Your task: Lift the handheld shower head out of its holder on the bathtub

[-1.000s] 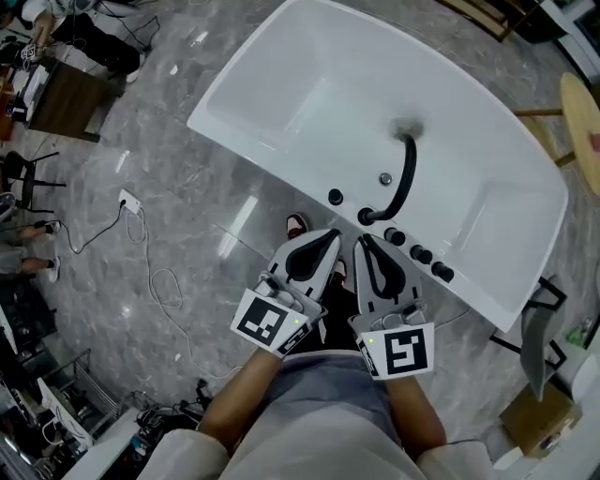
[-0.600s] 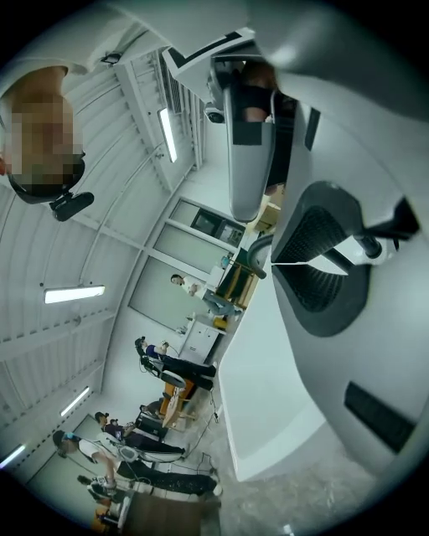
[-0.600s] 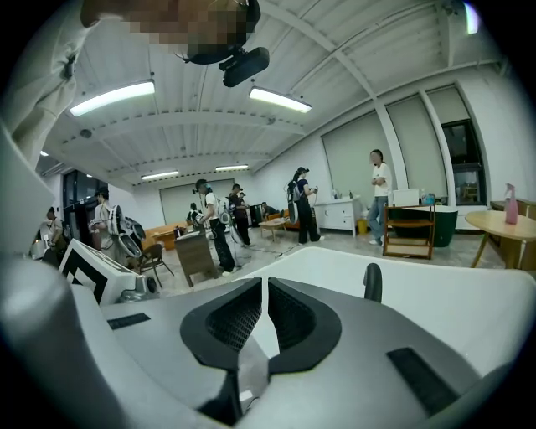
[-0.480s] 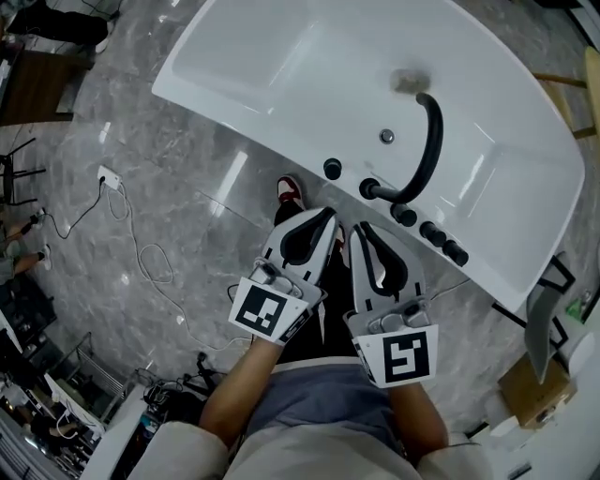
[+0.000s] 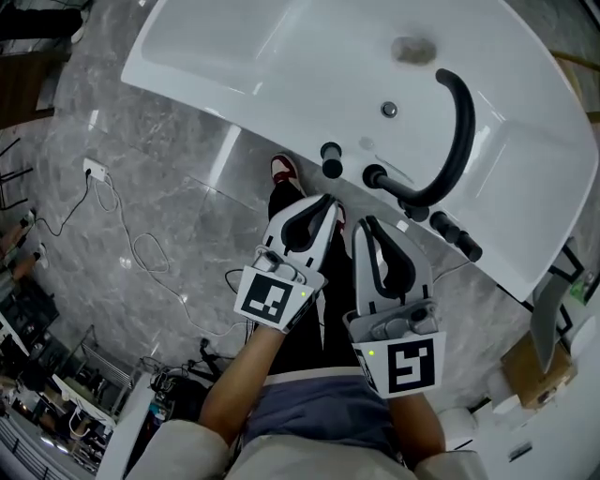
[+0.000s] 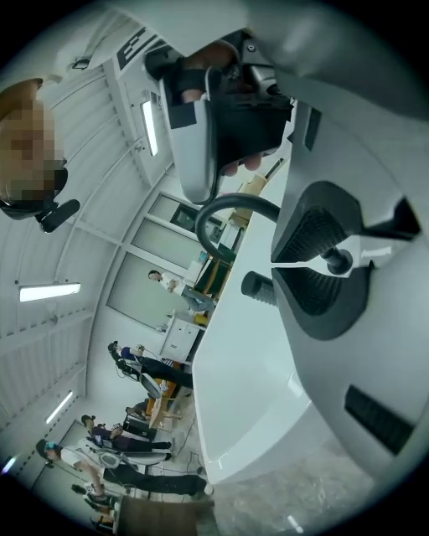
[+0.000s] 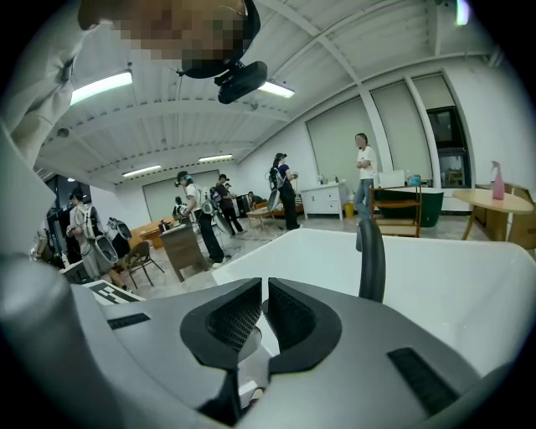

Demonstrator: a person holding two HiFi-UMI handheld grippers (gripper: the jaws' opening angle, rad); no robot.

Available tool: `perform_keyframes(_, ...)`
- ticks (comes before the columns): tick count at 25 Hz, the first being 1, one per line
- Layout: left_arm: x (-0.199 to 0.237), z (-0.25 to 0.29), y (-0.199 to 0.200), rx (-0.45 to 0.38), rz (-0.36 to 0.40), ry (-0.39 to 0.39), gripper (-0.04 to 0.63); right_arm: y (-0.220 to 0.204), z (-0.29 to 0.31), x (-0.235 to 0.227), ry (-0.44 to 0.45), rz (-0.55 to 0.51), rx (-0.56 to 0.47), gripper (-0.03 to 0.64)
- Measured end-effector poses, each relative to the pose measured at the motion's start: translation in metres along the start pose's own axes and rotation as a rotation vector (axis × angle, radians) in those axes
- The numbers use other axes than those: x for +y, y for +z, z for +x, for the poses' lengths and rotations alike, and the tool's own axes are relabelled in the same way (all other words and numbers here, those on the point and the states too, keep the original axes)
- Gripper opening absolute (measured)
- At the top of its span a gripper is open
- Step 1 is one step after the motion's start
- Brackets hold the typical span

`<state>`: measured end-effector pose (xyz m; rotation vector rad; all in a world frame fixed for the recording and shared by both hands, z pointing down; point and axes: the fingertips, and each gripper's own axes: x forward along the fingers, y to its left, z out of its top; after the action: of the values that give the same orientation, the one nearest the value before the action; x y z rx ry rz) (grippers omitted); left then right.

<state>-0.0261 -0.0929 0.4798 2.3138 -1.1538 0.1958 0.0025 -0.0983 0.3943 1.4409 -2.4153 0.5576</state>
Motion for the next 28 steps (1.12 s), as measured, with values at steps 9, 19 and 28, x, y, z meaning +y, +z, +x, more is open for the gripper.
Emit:
perform_keyframes(9, 0.027, 0.021, -0.033, 0.021, 0.032, 0.059, 0.008, -0.026, 0.017, -0.001, -0.008, 0.056, 0.031, 0.021)
perform_keyframes(19, 0.051, 0.048, -0.077, 0.078, 0.038, 0.084, 0.109, -0.055, 0.033, -0.009, -0.027, 0.096, 0.054, 0.021)
perform_keyframes(28, 0.059, 0.072, -0.092, 0.084, 0.033, 0.104, 0.141, -0.066, 0.045, -0.018, -0.041, 0.116, 0.069, 0.021)
